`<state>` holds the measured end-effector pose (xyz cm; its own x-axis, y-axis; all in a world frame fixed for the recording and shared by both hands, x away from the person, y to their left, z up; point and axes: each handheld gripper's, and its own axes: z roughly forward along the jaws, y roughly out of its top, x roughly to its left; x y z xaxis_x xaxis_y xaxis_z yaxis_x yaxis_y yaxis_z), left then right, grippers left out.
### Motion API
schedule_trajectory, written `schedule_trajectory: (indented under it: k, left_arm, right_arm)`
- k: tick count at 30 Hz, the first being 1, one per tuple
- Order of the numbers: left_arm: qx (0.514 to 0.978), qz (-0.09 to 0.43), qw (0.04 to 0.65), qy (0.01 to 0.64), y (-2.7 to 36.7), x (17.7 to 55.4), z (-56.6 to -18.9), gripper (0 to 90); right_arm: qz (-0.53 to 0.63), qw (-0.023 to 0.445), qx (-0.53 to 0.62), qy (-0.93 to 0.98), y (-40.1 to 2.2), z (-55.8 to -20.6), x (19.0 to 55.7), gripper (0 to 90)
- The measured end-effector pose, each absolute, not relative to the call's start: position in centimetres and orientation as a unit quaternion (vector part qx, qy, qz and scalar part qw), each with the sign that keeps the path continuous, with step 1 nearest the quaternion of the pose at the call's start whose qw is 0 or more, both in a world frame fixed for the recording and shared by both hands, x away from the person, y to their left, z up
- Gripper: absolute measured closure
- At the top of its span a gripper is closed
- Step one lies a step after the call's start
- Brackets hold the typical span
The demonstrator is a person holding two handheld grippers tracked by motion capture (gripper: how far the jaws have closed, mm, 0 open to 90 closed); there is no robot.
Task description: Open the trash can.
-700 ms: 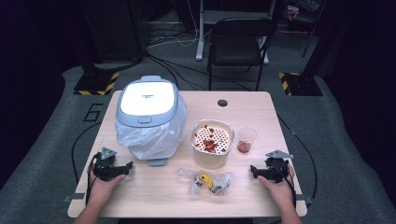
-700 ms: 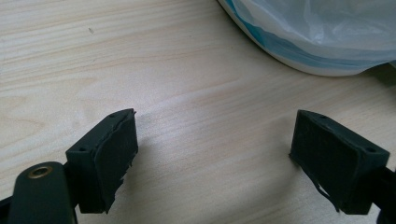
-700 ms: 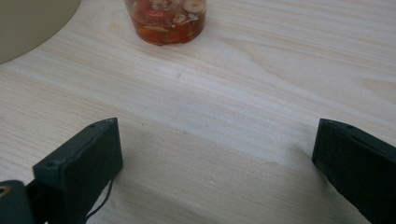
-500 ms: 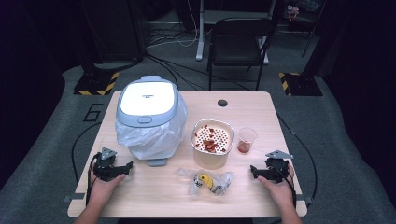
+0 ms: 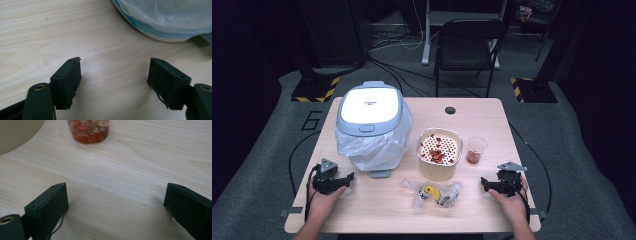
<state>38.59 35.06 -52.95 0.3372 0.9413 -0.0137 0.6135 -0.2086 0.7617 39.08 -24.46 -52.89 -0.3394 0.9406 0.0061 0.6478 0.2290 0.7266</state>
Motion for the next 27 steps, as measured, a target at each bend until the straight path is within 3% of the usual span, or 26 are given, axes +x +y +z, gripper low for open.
schedule_trajectory:
  k: [1, 3, 8, 12, 18, 27]
  left_arm:
    - [0.744, 0.237, 0.345, 0.521, 35.1, 38.6, -52.9, 35.8]
    - [0.749, 0.228, 0.344, 0.518, 35.1, 38.5, -52.7, 36.5]
    - [0.746, 0.214, 0.36, 0.518, 34.2, 38.0, -51.8, 49.9]
    - [0.741, 0.22, 0.378, 0.509, 33.2, 37.3, -50.5, 54.9]
    - [0.759, 0.181, 0.405, 0.476, 32.0, 36.3, -49.1, 66.1]
    - [0.794, 0.165, 0.407, 0.42, 29.1, 36.8, -48.8, 73.7]
  right_arm:
    - [0.325, 0.225, 0.53, 0.75, -24.4, -52.9, 39.0, 5.5]
    - [0.325, 0.226, 0.53, 0.75, -24.4, -52.9, 39.0, 5.8]
    - [0.33, 0.233, 0.53, 0.745, -24.5, -52.8, 38.8, 12.1]
    - [0.332, 0.233, 0.534, 0.742, -24.6, -52.8, 38.6, 15.0]
    - [0.33, 0.229, 0.539, 0.74, -24.5, -52.5, 38.3, 23.9]
    - [0.329, 0.223, 0.54, 0.742, -24.2, -52.3, 38.0, 29.5]
